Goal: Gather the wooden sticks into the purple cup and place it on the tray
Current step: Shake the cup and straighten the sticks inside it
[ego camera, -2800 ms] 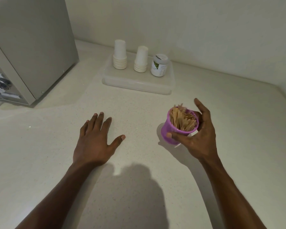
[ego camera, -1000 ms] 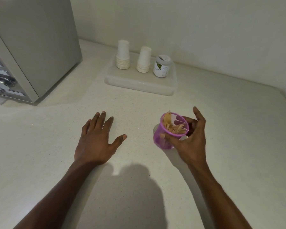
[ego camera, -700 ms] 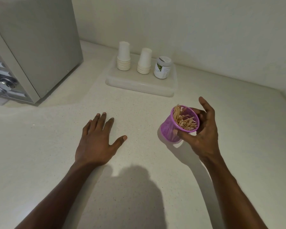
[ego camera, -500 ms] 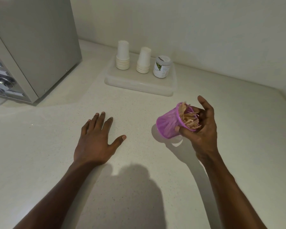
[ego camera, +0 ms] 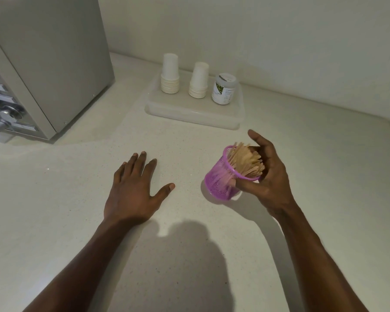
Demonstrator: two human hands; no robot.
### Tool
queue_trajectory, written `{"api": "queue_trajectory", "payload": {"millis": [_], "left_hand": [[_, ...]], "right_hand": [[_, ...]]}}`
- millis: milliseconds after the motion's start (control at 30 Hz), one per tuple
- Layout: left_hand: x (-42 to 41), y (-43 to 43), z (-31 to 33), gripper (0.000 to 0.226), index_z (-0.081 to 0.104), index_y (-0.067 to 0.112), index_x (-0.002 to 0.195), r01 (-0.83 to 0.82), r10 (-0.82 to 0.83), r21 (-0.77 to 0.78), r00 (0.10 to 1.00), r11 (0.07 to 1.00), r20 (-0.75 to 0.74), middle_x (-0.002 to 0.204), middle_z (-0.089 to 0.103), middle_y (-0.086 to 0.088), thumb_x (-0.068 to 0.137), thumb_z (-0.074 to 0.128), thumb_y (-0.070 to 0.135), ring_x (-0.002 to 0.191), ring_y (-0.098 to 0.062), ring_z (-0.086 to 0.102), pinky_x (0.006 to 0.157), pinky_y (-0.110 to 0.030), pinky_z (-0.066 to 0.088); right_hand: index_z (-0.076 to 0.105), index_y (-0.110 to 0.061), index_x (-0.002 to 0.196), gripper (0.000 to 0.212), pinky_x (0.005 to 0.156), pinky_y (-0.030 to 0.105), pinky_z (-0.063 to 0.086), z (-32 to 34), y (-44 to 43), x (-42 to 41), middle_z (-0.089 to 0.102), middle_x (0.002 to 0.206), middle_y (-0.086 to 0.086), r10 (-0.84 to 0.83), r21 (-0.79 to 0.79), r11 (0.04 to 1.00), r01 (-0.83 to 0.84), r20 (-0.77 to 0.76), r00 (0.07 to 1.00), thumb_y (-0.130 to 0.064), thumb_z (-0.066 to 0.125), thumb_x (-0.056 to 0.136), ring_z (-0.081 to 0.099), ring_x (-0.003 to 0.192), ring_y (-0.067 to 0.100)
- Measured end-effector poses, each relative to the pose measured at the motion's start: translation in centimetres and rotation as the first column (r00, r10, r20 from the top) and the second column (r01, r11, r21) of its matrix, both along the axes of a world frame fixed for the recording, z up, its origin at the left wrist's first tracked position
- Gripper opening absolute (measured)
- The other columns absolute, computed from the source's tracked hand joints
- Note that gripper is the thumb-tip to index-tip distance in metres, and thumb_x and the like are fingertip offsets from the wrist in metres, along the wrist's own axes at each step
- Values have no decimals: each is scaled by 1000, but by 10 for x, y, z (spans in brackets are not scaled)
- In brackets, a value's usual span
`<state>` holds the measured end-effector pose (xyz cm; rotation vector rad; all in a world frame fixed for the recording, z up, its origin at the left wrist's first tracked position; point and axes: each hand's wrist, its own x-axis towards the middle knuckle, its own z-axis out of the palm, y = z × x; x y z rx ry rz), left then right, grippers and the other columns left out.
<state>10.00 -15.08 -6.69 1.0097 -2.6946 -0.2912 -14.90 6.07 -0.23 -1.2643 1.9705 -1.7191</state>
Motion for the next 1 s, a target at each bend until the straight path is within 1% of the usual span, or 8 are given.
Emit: {"api": "queue_trajectory", "payload": {"millis": [100,233,400,533,633,700,867,1000], "left_hand": [[-1,-1,1,94,31,26,164,-1,1,3,1000,1000,3,177,17,-5,94,20,88,164,-22,8,132,-49,15],[-1,0,1,94,30,27,165,-2,2,6,1000,1000,4,177,16,-4,94,20,88,164,-22,8,132,-49,15],[0,0,1,93,31,27,164,-1,1,6,1000,1000,0,177,17,-4,94,21,88,164,-22,8,132,-49,15],[-1,-1,0,94,31,27,164,-6,6,1,1000,1000,4,176,18,-4,94,20,89,164,-23,9,131,-49,14],[-1,-1,-1,95,32,26,164,1,-1,-5,1000,1000,5,176,19,-5,94,20,89,164,-24,11,131,-50,16],[-1,-1,0,94,33,26,163,0,0,-8,1000,1000,7,176,20,-6,94,20,89,164,-24,11,131,-50,16],[-1,0,2,95,32,26,164,0,0,-1,1000,1000,11,176,19,-6,94,18,89,164,-24,10,131,-49,15],[0,0,2,95,32,25,164,0,0,0,1000,1000,15,176,18,-6,94,19,88,164,-24,9,131,-49,15]], "right_hand": [[41,-19,157,112,92,28,61,1,-3,3,66,117,0,-76,-51,996,78,46,996,-1,98,63,73,107,15],[40,-24,157,115,90,17,57,7,-7,9,66,117,-10,-3,30,1000,5,-66,998,-18,102,60,71,111,11],[37,-30,158,121,96,32,61,21,-5,10,67,122,-7,-7,88,996,20,-139,990,-30,104,57,72,111,12],[40,-23,156,117,90,18,59,28,-7,12,67,118,-16,-33,-8,999,32,-133,991,-33,102,58,71,114,10],[37,-23,159,120,94,23,61,32,-10,14,67,118,-6,38,53,998,-32,-115,993,-29,103,59,72,113,13],[37,-24,159,121,93,23,61,30,-10,15,66,119,-2,-13,27,1000,16,-76,997,-30,103,57,72,112,13],[33,-36,159,129,89,20,61,30,-10,12,66,116,-15,-36,88,995,42,-75,997,-40,104,51,73,108,6],[34,-33,159,126,86,17,60,28,-5,3,66,118,-12,-50,103,993,59,-81,995,-34,104,55,72,108,5]]}}
